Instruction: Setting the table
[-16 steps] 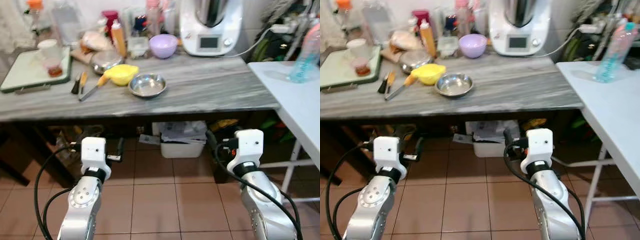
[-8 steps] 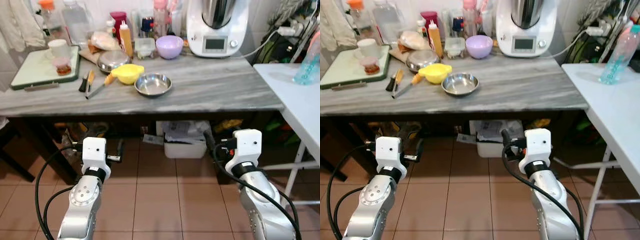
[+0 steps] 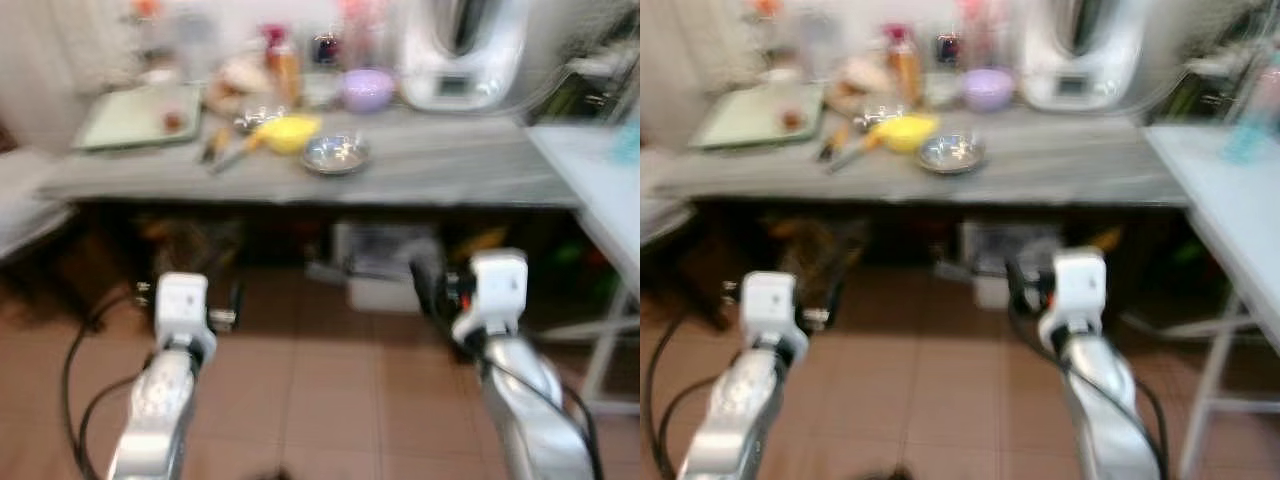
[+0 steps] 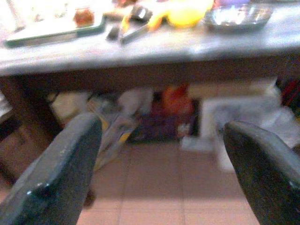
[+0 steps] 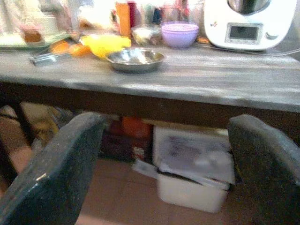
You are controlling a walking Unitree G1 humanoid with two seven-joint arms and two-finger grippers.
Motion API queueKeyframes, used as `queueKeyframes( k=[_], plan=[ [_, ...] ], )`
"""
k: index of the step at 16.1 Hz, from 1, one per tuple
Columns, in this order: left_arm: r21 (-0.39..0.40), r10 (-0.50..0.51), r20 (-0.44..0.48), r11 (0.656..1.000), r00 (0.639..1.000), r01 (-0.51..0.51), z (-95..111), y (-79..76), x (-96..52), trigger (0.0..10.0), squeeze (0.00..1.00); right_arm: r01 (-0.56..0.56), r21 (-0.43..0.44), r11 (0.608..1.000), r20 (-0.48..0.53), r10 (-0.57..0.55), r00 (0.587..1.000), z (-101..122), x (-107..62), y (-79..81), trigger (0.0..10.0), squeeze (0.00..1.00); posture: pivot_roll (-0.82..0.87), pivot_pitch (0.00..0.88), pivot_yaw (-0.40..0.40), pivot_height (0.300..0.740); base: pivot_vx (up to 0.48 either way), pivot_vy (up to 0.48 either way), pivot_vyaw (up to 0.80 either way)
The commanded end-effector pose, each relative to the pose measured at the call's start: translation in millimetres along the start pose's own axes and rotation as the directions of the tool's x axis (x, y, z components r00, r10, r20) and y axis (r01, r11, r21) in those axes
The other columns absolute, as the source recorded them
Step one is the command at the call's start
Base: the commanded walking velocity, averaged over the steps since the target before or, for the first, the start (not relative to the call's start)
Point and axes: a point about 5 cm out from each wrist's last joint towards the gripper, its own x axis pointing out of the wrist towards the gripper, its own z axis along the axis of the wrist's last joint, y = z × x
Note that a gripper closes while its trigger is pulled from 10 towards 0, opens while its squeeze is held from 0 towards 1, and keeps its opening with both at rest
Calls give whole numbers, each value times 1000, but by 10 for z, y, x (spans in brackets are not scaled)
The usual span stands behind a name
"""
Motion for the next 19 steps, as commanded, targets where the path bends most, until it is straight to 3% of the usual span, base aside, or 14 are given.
queueKeyframes(
  k=[1, 7, 9, 10, 14, 19],
  plan=[
    [17, 2, 8, 1000, 1000, -2, 47, 15, 22, 10000, 0, 2, 16, 1000, -12, -1, 1000, -27, -26, 1, 10000, 0, -32, 0, 67, 740, -285, 0, 0],
    [47, -74, 48, 996, 996, 72, 121, -30, 40, 10000, 0, 0, -32, 999, -16, 0, 1000, -18, -29, 69, 10000, 0, -40, 0, 86, 740, -101, 0, 0],
    [62, -84, 56, 995, 995, 80, 148, -36, 49, 10000, 0, 8, 17, 1000, -4, -8, 1000, -17, -29, 75, 10000, 0, -41, 0, 99, 740, 0, 0, 0],
    [77, -85, 53, 994, 995, 81, 149, -41, 59, 10000, 0, 18, -14, 1000, -6, -18, 1000, -22, -23, 75, 10000, 0, -39, 0, 101, 740, 0, 0, 0],
    [73, -107, 68, 992, 992, 102, 189, -100, 91, 10000, 0, -33, -24, 999, 12, 33, 999, 13, -26, 147, 10000, 0, -37, 0, 106, 740, 0, 0, 0],
    [80, -136, 65, 988, 989, 131, 188, -120, 80, 10000, 0, -46, -22, 999, 9, 47, 999, 1, -27, 170, 10000, 0, -35, 4, 110, 740, 0, 0, 800]
  ],
)
